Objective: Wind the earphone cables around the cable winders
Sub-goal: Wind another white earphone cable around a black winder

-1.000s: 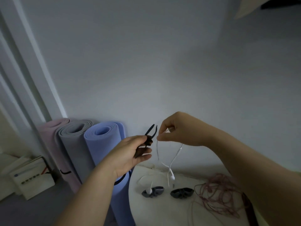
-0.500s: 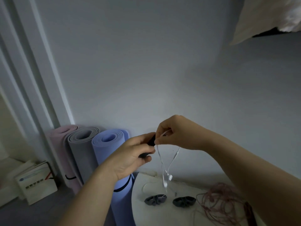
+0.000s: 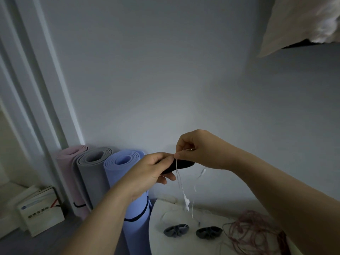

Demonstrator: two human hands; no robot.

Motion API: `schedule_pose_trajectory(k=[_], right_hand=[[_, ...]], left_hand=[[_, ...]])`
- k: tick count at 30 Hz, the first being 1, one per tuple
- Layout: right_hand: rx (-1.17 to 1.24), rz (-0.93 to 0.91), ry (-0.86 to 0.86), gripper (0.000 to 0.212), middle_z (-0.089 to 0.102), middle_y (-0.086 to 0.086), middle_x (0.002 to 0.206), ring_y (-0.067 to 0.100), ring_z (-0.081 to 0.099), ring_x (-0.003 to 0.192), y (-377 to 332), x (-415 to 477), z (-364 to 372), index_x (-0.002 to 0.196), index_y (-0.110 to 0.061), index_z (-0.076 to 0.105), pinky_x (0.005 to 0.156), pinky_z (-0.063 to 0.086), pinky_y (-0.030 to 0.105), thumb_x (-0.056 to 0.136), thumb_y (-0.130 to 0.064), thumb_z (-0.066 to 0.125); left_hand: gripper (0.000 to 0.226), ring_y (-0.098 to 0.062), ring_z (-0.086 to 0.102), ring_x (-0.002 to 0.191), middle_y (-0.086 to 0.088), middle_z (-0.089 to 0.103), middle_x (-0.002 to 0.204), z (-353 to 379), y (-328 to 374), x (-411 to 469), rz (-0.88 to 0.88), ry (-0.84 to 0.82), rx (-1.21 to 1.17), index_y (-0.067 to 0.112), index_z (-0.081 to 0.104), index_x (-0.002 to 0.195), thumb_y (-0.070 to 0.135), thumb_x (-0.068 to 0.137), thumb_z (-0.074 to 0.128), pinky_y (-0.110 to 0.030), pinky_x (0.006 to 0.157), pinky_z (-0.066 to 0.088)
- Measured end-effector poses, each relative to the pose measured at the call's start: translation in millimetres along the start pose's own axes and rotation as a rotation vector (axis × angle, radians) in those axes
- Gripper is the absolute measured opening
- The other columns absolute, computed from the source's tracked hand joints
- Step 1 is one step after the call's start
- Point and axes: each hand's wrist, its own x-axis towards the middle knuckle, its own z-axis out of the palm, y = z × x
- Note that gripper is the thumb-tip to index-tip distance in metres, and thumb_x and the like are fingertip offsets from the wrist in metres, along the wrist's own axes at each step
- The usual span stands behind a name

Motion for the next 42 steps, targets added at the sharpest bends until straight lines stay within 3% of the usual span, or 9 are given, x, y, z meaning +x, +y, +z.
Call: schedule_pose_trajectory(k=[5, 9, 13, 24, 29, 33, 36, 39, 42], right_hand=[[0.057, -0.028, 0.052, 0.011, 0.046, -0.013, 0.054, -0.006, 0.046, 0.049, -2.0, -2.1, -1.2, 0.079, -0.017, 0.065, 0.048, 0.035, 0.008, 0.088, -0.025, 0.066], [0.071, -0.044, 0.119, 0.010, 0.055, -0.014, 0.067, -0.011, 0.049, 0.060, -3.3, 0.9, -3.5, 0.081, -0.019, 0.065, 0.058, 0.038, 0.007, 0.087, -0.026, 0.067], [0.126, -0.035, 0.238, 0.010, 0.050, -0.016, 0.063, -0.014, 0.048, 0.054, -5.9, 5.0, -8.5, 0.082, -0.016, 0.064, 0.055, 0.036, 0.004, 0.088, -0.023, 0.065], [0.199, -0.040, 0.417, 0.012, 0.052, -0.014, 0.063, -0.012, 0.047, 0.052, -10.1, 20.1, -18.2, 0.080, -0.018, 0.061, 0.051, 0.036, 0.005, 0.090, -0.024, 0.064], [0.236, -0.034, 0.477, 0.012, 0.055, -0.012, 0.068, -0.006, 0.045, 0.051, -5.4, 26.5, -13.0, 0.079, -0.019, 0.061, 0.052, 0.036, 0.005, 0.089, -0.026, 0.064], [0.259, 0.083, 0.516, 0.014, 0.056, -0.012, 0.067, -0.006, 0.047, 0.053, 18.8, 29.0, 0.9, 0.080, -0.016, 0.062, 0.051, 0.036, 0.006, 0.090, -0.025, 0.063], [0.264, 0.291, 0.377, 0.013, 0.061, -0.008, 0.074, 0.005, 0.054, 0.064, 57.8, 20.5, 28.8, 0.088, -0.013, 0.065, 0.053, 0.039, 0.011, 0.091, -0.025, 0.061], [0.283, 0.422, 0.352, 0.014, 0.063, -0.008, 0.087, 0.001, 0.054, 0.072, 87.9, -8.7, 63.7, 0.100, -0.017, 0.065, 0.062, 0.039, 0.010, 0.091, -0.026, 0.061], [0.433, 0.412, 0.445, 0.005, 0.065, -0.009, 0.084, 0.009, 0.062, 0.077, 92.2, -45.6, 90.0, 0.091, -0.021, 0.064, 0.071, 0.052, 0.024, 0.091, -0.018, 0.060]], left_hand=[[0.027, -0.008, 0.061, 0.063, -0.001, 0.064, 0.068, 2.8, 0.7, -1.6, -0.048, -0.038, -0.339, 0.007, 0.067, 0.095, 0.029, 0.083, 0.058, -0.019, 0.062, 0.052], [0.016, -0.006, 0.057, 0.062, 0.001, 0.060, 0.066, 3.8, 2.3, -0.2, -0.036, -0.053, -0.158, 0.013, 0.069, 0.100, 0.018, 0.085, 0.065, -0.017, 0.063, 0.050], [0.011, -0.008, 0.055, 0.060, 0.003, 0.058, 0.060, 7.4, 2.6, 0.6, -0.006, -0.008, 0.035, 0.024, 0.071, 0.094, 0.016, 0.089, 0.066, -0.019, 0.064, 0.049], [0.011, -0.006, 0.052, 0.057, -0.002, 0.060, 0.069, 16.5, -3.1, -2.1, 0.002, -0.021, 0.079, 0.024, 0.072, 0.095, 0.018, 0.086, 0.070, -0.014, 0.058, 0.044], [0.011, -0.004, 0.052, 0.058, 0.010, 0.062, 0.064, 16.2, -5.6, -1.8, 0.011, -0.028, 0.036, 0.025, 0.072, 0.094, 0.018, 0.086, 0.070, -0.014, 0.062, 0.046], [0.008, -0.003, 0.051, 0.056, 0.011, 0.056, 0.057, 21.7, -13.2, -0.3, 0.000, -0.038, -0.012, 0.019, 0.073, 0.094, 0.017, 0.088, 0.067, -0.015, 0.062, 0.046], [0.010, -0.003, 0.050, 0.055, 0.006, 0.054, 0.062, 31.7, -36.4, -1.6, -0.073, 0.016, -0.151, 0.014, 0.075, 0.088, 0.019, 0.088, 0.067, -0.016, 0.061, 0.045], [0.014, -0.003, 0.050, 0.054, -0.001, 0.056, 0.066, 44.1, -70.6, -1.6, -0.195, 0.116, -0.341, 0.009, 0.075, 0.079, 0.017, 0.088, 0.068, -0.016, 0.057, 0.045], [0.017, -0.001, 0.050, 0.049, 0.001, 0.053, 0.060, 54.5, -92.7, -1.1, -0.296, 0.215, -0.505, 0.006, 0.069, 0.074, 0.011, 0.089, 0.066, -0.013, 0.051, 0.046]])
